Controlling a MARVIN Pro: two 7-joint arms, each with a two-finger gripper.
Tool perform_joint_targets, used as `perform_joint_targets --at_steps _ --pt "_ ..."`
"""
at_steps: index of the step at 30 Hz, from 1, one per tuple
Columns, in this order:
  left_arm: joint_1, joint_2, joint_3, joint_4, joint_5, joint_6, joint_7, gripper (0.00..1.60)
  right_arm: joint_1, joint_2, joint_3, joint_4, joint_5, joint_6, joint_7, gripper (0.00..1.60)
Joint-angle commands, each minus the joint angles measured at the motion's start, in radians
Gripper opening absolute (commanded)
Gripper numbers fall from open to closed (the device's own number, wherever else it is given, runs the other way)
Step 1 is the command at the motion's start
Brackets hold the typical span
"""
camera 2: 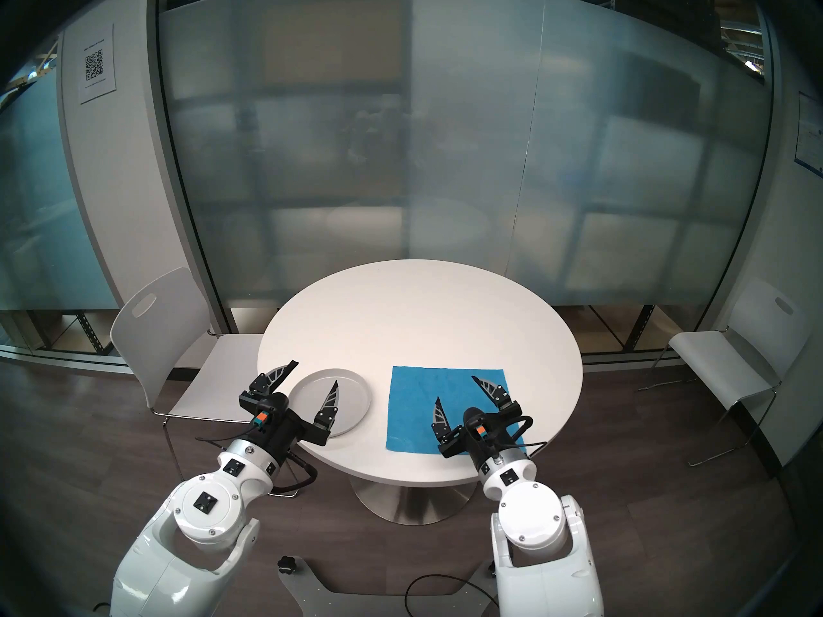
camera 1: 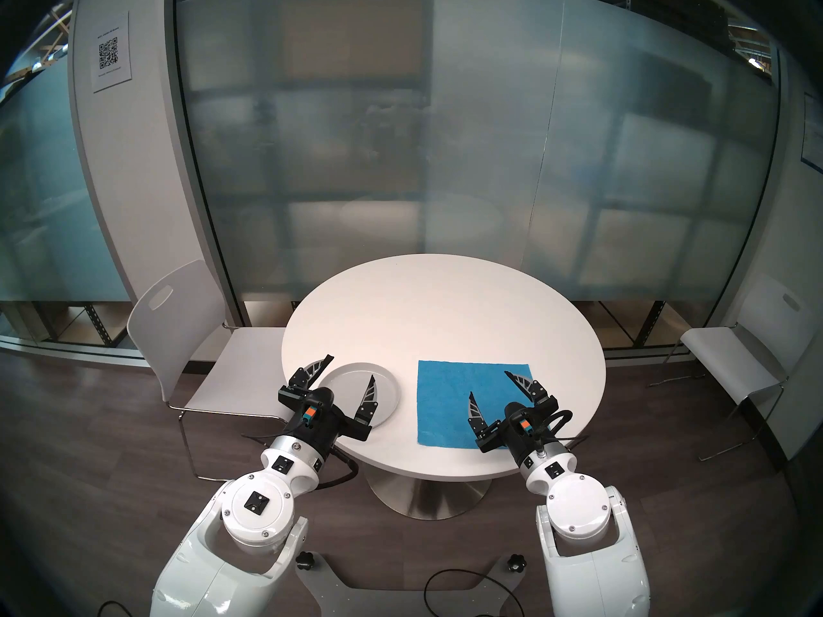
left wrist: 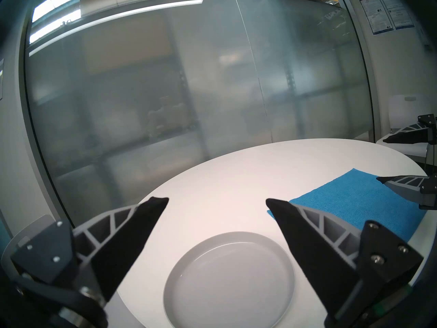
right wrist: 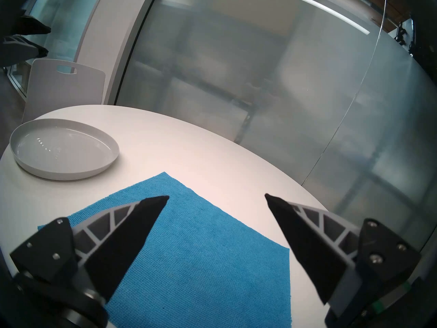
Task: Fold the napkin in half twice and place it beside the plate
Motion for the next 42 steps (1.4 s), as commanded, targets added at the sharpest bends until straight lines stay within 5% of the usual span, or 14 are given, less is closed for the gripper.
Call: perform_joint_targets --at_steps 1,20,31,42 --pt "0.000 0.000 0.000 -0.013 0.000 -0.002 0.000 1.60 0.003 0.000 0.000 -0.014 0.000 -0.001 0.000 1.60" --pt "0.000 0.000 0.000 -0.013 0.000 -0.002 0.000 1.60 0.002 0.004 0.000 -0.016 0.005 -0.004 0.007 1.60" --pt "-0.001 0.000 0.000 -0.013 0.000 -0.002 0.000 1.60 -0.071 0.004 0.034 -0.114 0.046 0.039 0.062 1.60" --pt "-0.001 0.000 0.000 -0.012 0.000 -0.002 0.000 1.60 -0.142 -0.028 0.049 -0.179 0.094 0.099 -0.073 1.60"
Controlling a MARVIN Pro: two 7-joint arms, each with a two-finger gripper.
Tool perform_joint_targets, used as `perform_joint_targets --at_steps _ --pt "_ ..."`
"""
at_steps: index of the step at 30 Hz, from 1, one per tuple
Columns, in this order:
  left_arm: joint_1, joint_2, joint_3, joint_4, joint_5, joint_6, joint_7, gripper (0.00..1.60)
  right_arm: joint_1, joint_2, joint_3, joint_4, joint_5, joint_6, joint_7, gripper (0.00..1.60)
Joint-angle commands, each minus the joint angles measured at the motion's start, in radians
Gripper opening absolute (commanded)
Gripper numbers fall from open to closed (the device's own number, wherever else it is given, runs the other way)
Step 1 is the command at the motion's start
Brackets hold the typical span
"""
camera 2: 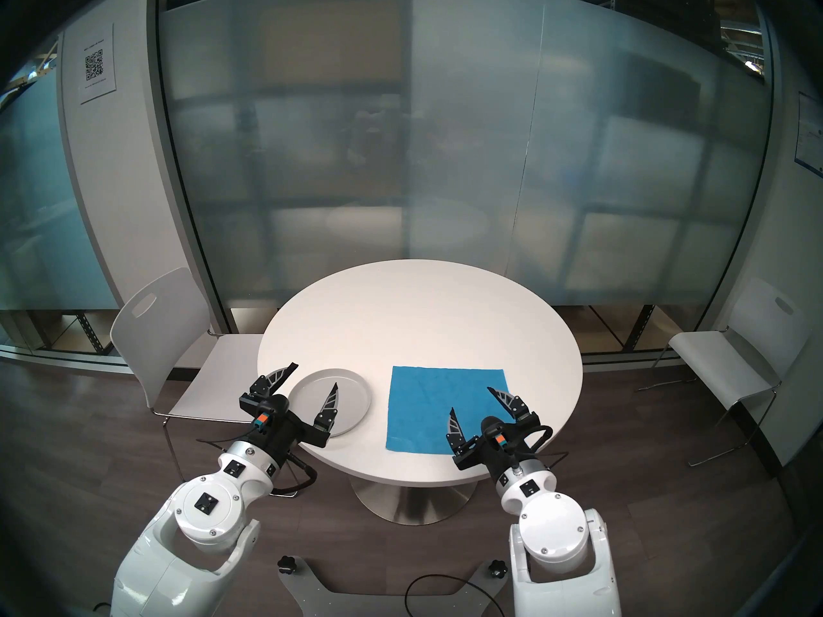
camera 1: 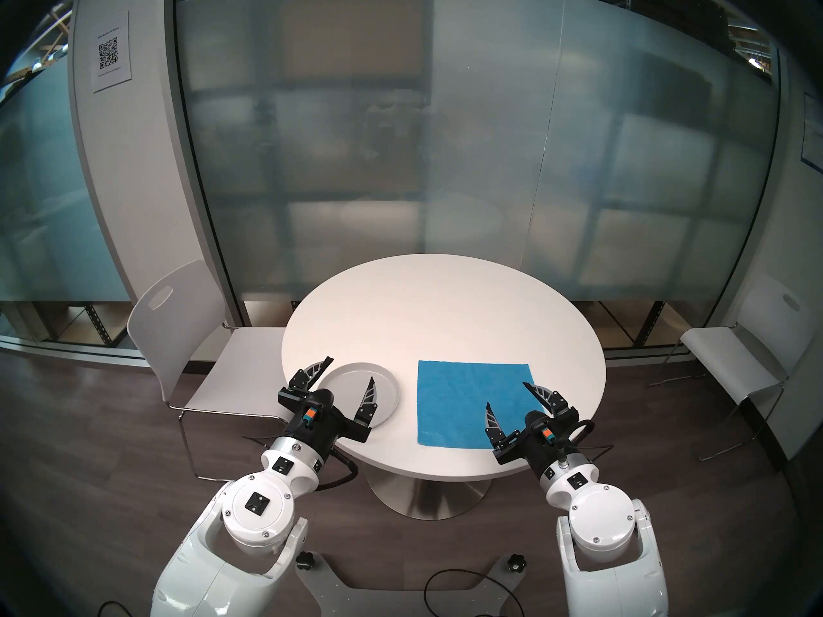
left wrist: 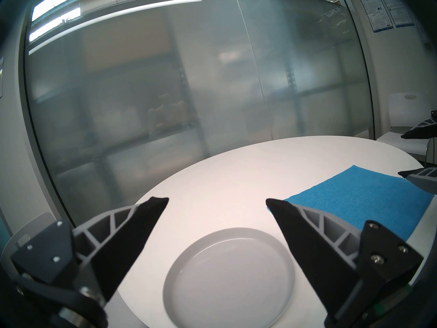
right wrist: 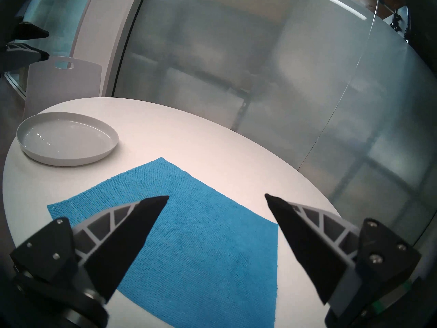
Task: Fold the napkin in half twice and place it beside the plate
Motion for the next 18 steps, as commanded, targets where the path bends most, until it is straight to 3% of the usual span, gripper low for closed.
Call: perform_joint_targets --at_steps 1,9,18 --pt "-0.001 0.000 0.000 -0.018 0.000 -0.003 0.000 1.60 -0.040 -0.021 -0.012 -0.054 0.054 0.020 -0.106 1.60" --pt "-0.001 0.000 0.000 -0.018 0.000 -0.003 0.000 1.60 -0.061 -0.009 -0.046 -0.052 0.174 0.055 -0.218 1.60" --pt "-0.001 0.000 0.000 -0.018 0.000 -0.003 0.000 1.60 -0.070 -0.053 0.038 -0.066 0.272 0.088 -0.241 1.60"
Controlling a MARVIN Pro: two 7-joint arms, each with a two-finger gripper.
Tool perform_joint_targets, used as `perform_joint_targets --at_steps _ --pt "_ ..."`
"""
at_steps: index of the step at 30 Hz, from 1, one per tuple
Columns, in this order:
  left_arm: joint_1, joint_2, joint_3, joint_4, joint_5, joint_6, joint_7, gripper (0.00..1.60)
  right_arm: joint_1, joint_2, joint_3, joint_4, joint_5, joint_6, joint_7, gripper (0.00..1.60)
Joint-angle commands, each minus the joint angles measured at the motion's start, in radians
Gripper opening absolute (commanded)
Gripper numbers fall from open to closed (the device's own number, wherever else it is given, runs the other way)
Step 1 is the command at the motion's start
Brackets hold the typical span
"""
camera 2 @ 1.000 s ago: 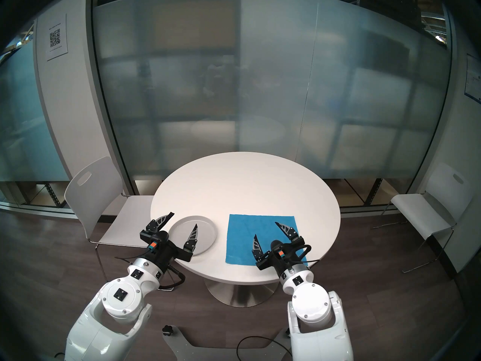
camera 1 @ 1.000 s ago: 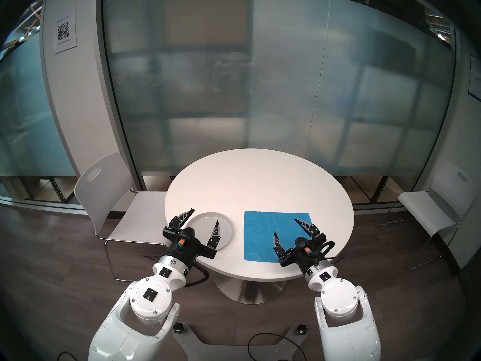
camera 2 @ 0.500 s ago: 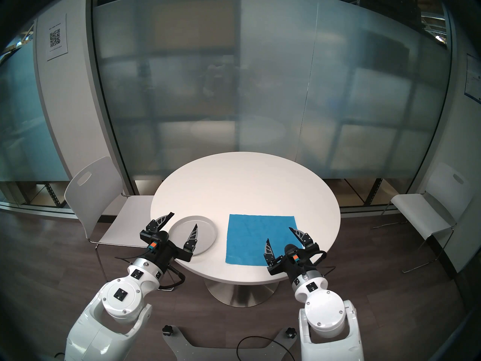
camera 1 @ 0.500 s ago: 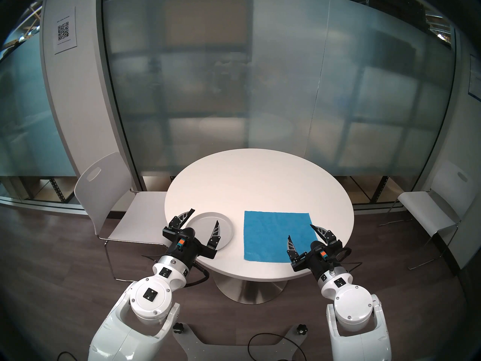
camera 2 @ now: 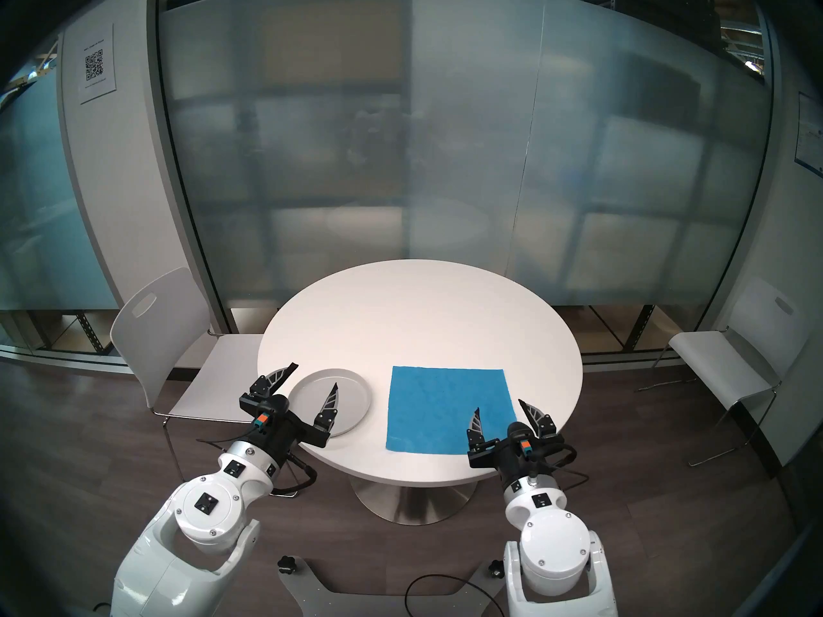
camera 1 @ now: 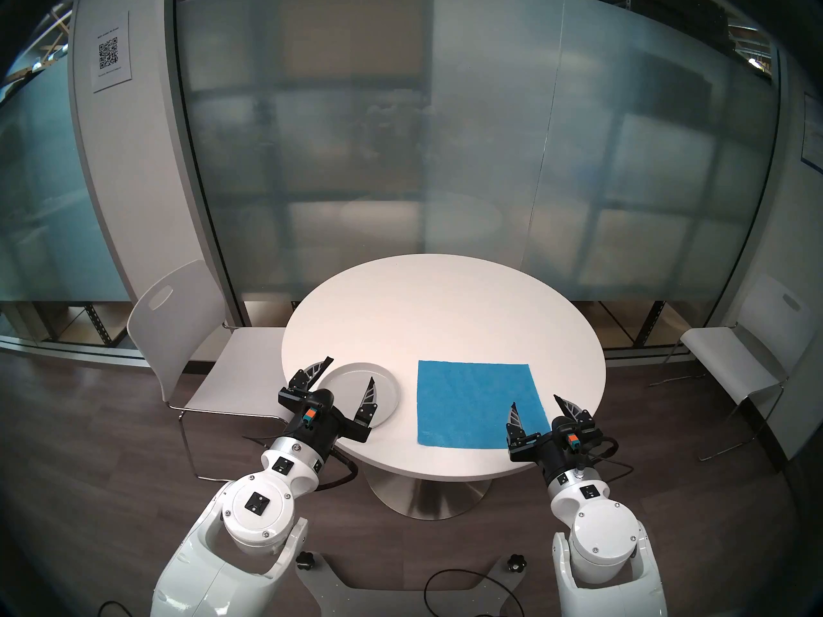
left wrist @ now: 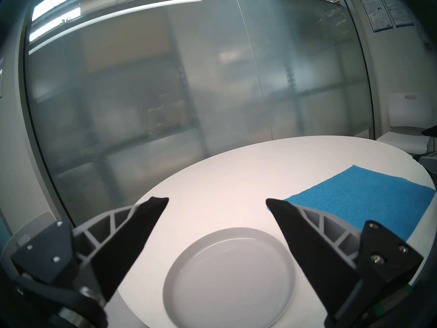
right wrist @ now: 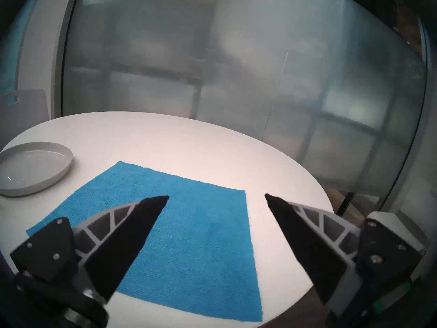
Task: Fold the napkin in half twice and place it beside the plate
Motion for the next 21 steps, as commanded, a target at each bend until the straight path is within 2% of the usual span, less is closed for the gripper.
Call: perform_joint_targets --at_steps 1,8,15,21 --pt "-0.001 0.000 0.000 -0.018 0.000 -0.003 0.000 1.60 0.000 -0.032 0.056 -0.041 0.067 0.025 -0.013 1.60" --pt "-0.001 0.000 0.000 -0.018 0.000 -0.003 0.000 1.60 0.005 -0.021 0.070 -0.060 0.088 0.090 0.012 1.60" --pt "-0.001 0.000 0.000 -0.018 0.000 -0.003 0.000 1.60 0.023 -0.022 0.071 -0.076 0.079 0.183 0.019 1.60" --pt "-0.001 0.000 0.000 -0.019 0.000 -0.002 0.000 1.60 0.041 -0.020 0.083 -0.043 0.082 0.189 0.017 1.60"
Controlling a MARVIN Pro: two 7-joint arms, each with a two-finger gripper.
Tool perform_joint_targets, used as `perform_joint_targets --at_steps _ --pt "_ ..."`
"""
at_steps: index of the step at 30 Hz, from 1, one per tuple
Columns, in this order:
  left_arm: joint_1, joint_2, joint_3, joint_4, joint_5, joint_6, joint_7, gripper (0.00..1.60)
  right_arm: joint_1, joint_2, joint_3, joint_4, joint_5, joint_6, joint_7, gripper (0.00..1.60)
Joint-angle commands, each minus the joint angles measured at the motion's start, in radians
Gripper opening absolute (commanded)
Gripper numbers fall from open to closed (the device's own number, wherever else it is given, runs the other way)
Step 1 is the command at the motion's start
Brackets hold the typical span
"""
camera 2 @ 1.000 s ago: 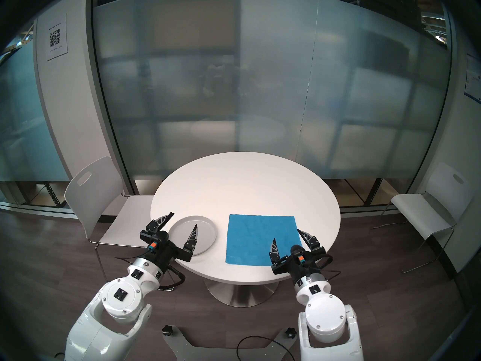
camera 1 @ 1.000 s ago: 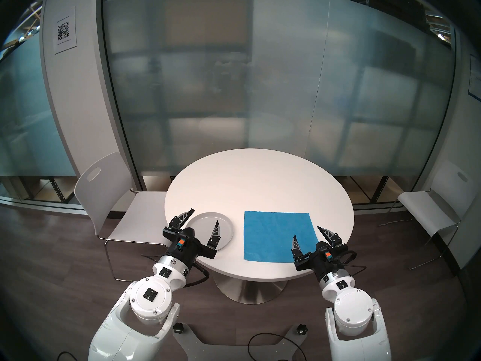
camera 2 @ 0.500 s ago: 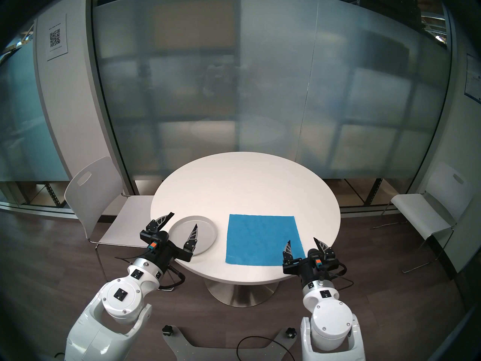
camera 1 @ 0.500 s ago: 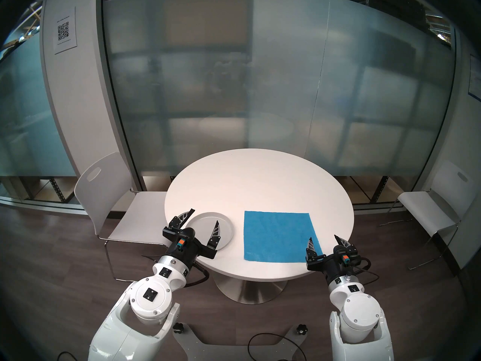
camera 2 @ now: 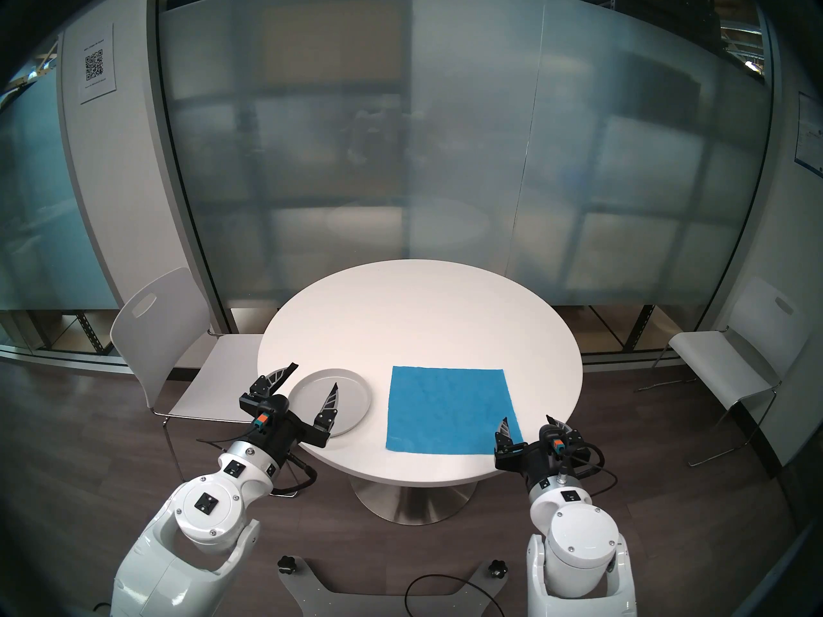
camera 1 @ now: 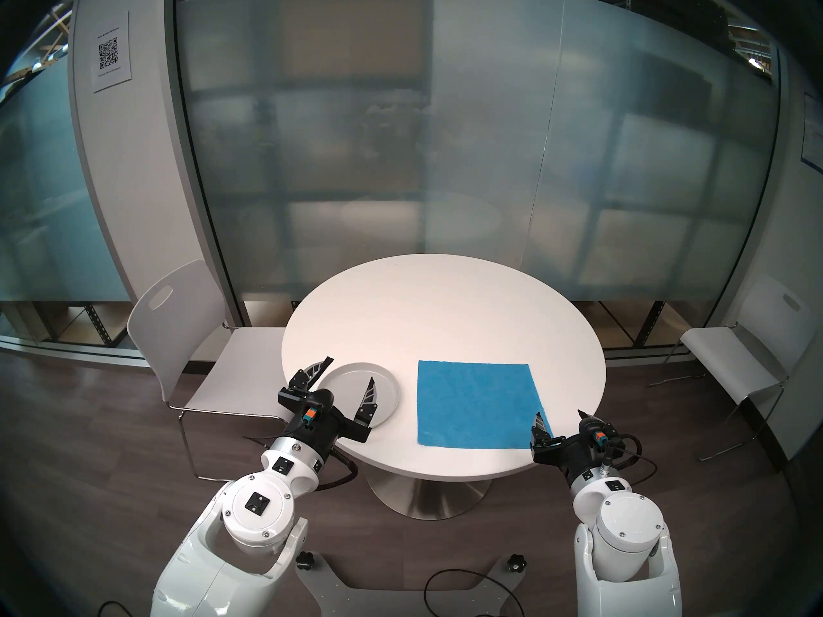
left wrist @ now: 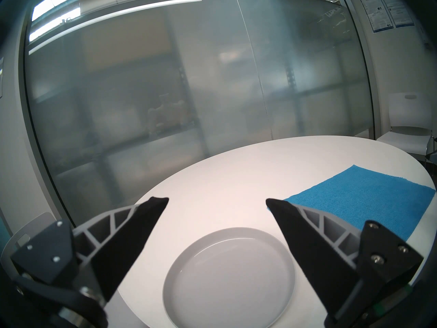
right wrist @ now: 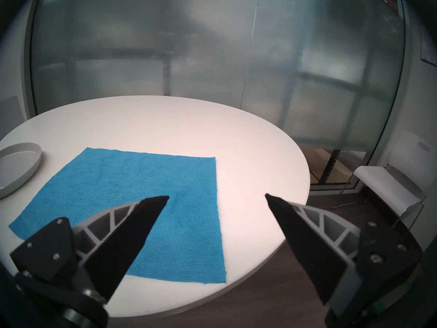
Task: Fold the napkin in half twice and place it beside the plate
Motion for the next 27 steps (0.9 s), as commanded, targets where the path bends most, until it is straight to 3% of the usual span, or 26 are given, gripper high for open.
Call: perform_joint_targets --at_steps 1,27 --pt "-0.001 0.000 0.000 -0.019 0.000 -0.002 0.000 1.60 0.035 0.002 0.005 0.003 0.001 0.004 -0.005 1.60" --pt "-0.001 0.000 0.000 -0.019 -0.001 -0.002 0.000 1.60 0.054 -0.001 0.029 0.089 0.011 0.033 -0.005 1.60"
